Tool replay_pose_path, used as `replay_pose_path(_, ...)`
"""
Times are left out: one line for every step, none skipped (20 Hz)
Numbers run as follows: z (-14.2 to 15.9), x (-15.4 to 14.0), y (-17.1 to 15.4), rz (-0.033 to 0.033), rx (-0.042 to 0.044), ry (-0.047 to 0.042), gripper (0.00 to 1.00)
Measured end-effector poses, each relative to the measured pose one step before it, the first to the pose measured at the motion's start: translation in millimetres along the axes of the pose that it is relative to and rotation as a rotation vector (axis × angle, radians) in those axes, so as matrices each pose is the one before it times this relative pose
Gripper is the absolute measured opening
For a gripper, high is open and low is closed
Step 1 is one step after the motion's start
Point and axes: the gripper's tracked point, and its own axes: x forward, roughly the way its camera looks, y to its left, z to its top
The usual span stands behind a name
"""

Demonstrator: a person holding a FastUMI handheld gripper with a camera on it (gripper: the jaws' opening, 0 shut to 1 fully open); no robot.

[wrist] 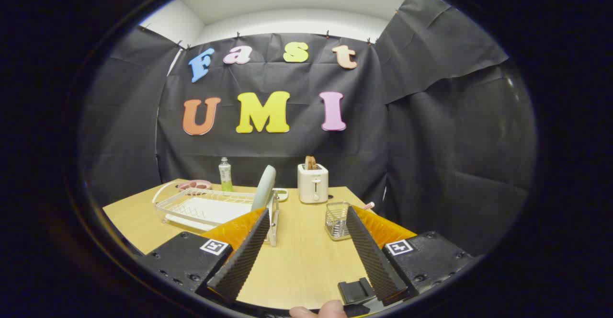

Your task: Take the plate from the dish rack, then take the spoon from the basket and place it into the plate.

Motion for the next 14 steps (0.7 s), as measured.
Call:
replay_pose_path(-0.11, 0.40, 0.51, 0.00092, 0.00367, 0.00285, 1.00)
replay_pose_path(0.65, -0.42, 0.00, -0.00210, 0.00230, -0.00088, 1.00)
replay_pose_path(0.26, -0.15, -1.92, -0.00830, -0.00075, -0.00297, 1.00)
replay_pose_path(1.25, 0.80, -1.06, -0.00371, -0.00135, -0.00247, 1.00)
replay_pose_path(-0.29, -0.27, 0.93, -0.00130, -0.00272, -0.00246, 1.00)
replay_pose_path(0.62, -1.13, -0.12, -0.00298, -0.00345, -0.00384, 1.00)
replay_pose_path(1.84, -0.89, 0.09, -0.00217, -0.00364, -0.00528, 1.00)
replay_pose_path(1.44, 0.03, -0.98, -0.00669, -0.00368, -0.00435, 1.00)
replay_pose_path(-0.13, 0.62, -1.09, -0.00620, -0.00417, -0.00456, 1.00)
replay_pose_path(-0.36, 0.44, 1.08, -0.00006, -0.00424, -0.00175, 1.00)
replay_pose_path(-0.53, 0.69, 1.46, 0.00078, -0.00226, 0.00392, 1.00)
replay_pose_path(0.23, 1.12, 0.77, 0.00270, 0.00211, 0.00100, 1.00)
replay_pose_path(0.55, 0.94, 1.24, 0.00189, 0.00455, 0.00321, 1.00)
replay_pose_path(0.58, 0.93, 1.50, 0.00563, 0.00219, 0.00303, 1.00)
